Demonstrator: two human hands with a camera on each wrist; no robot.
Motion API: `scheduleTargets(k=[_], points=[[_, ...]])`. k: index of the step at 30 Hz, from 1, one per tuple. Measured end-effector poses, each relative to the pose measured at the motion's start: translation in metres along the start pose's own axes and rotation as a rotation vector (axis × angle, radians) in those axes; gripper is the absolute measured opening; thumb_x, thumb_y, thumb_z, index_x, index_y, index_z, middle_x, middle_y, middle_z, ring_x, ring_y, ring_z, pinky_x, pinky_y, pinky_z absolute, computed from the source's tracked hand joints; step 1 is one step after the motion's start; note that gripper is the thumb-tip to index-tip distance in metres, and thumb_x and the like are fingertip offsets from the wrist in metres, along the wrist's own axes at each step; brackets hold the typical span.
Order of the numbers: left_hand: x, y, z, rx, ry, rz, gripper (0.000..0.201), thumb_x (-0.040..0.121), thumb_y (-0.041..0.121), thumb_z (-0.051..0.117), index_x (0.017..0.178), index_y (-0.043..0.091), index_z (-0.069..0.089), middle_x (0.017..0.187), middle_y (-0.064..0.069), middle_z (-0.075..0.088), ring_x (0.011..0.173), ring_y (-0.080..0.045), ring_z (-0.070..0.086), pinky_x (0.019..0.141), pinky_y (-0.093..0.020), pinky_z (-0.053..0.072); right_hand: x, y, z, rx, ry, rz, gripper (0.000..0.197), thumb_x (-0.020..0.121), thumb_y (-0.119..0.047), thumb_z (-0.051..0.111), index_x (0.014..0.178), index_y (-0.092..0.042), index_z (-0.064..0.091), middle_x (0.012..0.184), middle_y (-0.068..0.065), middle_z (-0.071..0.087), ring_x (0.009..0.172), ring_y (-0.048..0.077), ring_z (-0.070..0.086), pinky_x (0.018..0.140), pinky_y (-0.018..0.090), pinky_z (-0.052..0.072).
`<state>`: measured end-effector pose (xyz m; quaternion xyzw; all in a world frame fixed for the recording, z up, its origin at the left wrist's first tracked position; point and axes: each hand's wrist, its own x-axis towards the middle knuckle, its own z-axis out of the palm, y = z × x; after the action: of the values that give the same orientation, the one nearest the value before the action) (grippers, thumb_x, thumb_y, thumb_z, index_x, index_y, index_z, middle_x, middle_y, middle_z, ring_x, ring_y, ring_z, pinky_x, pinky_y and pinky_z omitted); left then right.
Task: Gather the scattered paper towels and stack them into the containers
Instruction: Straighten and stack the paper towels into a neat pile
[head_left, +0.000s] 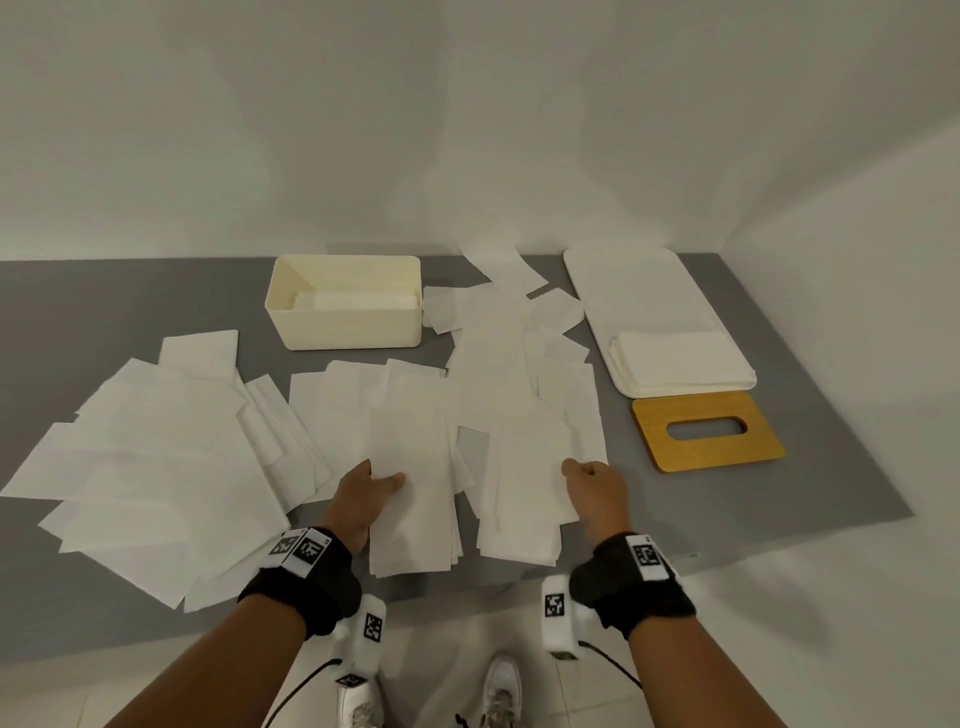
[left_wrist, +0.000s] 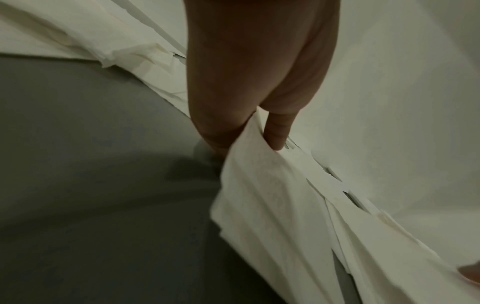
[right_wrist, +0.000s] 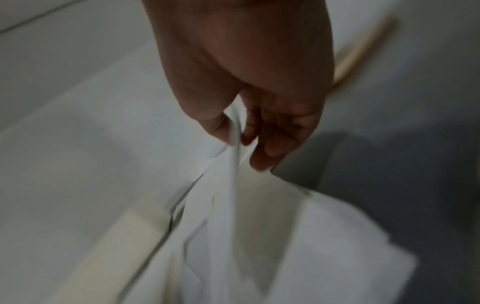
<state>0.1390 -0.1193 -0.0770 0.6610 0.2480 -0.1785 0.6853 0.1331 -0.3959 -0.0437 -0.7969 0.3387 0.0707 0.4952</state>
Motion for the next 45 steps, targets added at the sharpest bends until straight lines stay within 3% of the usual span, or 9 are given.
scheduleTargets(k=[4,9,12,17,23,28,32,38,45], points=[[-0.002,0.002,0.006,-0.015,-0.074,-0.023,0.028,0.092,0.011,0.061,0.119,0.004,0.059,0.115,-0.014,0.067,0.099,-0.031,0.064,0.077,-0.035,0.053,0.014,-0.008,0.008,0.043,-0.137,0.092,0.041,0.089,-0.039,0.061,0.095,0.001,0.066,0.104,0.016,0.067,0.097,0.031,0.061,0.097,0.042,0.047],[-0.002,0.005,0.015,-0.010,-0.150,-0.048,0.026,0.093,0.010,0.060,0.117,0.002,0.060,0.112,-0.016,0.069,0.099,-0.034,0.066,0.079,-0.038,0.055,0.022,-0.019,0.012,0.001,-0.082,0.002,0.030,0.093,-0.022,0.056,0.115,-0.002,0.063,0.128,0.014,0.060,0.116,0.030,0.055,0.105,0.041,0.042],[0.001,0.001,0.019,-0.015,-0.154,-0.057,0.025,0.095,0.012,0.058,0.117,0.002,0.060,0.114,-0.018,0.068,0.104,-0.036,0.065,0.088,-0.044,0.054,0.002,-0.024,0.007,0.309,-0.207,0.023,0.011,0.092,-0.014,0.057,0.097,-0.015,0.067,0.113,0.011,0.068,0.102,0.027,0.063,0.096,0.045,0.051],[-0.001,0.001,0.022,-0.034,-0.117,-0.078,0.030,0.098,0.022,0.052,0.118,0.000,0.058,0.117,-0.018,0.066,0.110,-0.038,0.061,0.100,-0.053,0.047,-0.043,-0.025,0.018,0.637,-0.488,0.028,0.023,0.094,-0.019,0.058,0.116,-0.015,0.064,0.111,0.005,0.071,0.104,0.023,0.066,0.093,0.040,0.052],[0.002,-0.001,0.024,-0.063,-0.115,-0.100,0.031,0.098,0.029,0.052,0.115,0.006,0.063,0.118,-0.016,0.067,0.108,-0.034,0.064,0.101,-0.052,0.047,-0.044,-0.011,0.062,-0.090,-0.393,-0.159,0.021,0.090,-0.024,0.058,0.101,-0.009,0.067,0.099,0.004,0.069,0.089,0.021,0.065,0.083,0.034,0.053],[0.003,0.001,0.023,-0.147,-0.087,-0.154,0.039,0.096,0.044,0.052,0.116,0.012,0.062,0.113,-0.010,0.069,0.108,-0.030,0.064,0.101,-0.048,0.048,-0.037,-0.012,0.077,-0.145,-0.334,-0.218,0.021,0.091,-0.027,0.057,0.097,-0.008,0.064,0.099,0.005,0.066,0.093,0.023,0.061,0.083,0.032,0.048],[0.001,-0.001,0.023,0.025,-0.228,-0.030,0.031,0.093,0.023,0.062,0.121,0.010,0.059,0.117,-0.013,0.069,0.105,-0.031,0.066,0.096,-0.048,0.052,-0.038,-0.014,0.086,-0.206,-0.344,-0.242,0.036,0.090,-0.036,0.057,0.110,-0.007,0.063,0.106,0.005,0.067,0.098,0.023,0.062,0.088,0.035,0.050],[0.000,-0.002,0.023,0.154,-0.213,0.048,0.025,0.092,0.011,0.061,0.116,0.009,0.061,0.109,-0.011,0.071,0.100,-0.030,0.068,0.090,-0.049,0.055,-0.037,-0.024,0.083,-0.292,-0.118,-0.370,0.038,0.086,-0.031,0.062,0.056,-0.016,0.045,0.057,-0.002,0.047,0.055,0.014,0.043,0.060,0.028,0.040],[-0.006,0.001,0.024,0.154,-0.229,0.077,0.021,0.093,0.008,0.056,0.113,0.013,0.062,0.108,-0.010,0.072,0.099,-0.029,0.068,0.086,-0.042,0.057,-0.034,-0.045,0.086,0.098,-0.296,-0.184,0.023,0.081,-0.026,0.074,0.098,-0.011,0.070,0.090,-0.002,0.069,0.090,0.017,0.064,0.083,0.025,0.050]])
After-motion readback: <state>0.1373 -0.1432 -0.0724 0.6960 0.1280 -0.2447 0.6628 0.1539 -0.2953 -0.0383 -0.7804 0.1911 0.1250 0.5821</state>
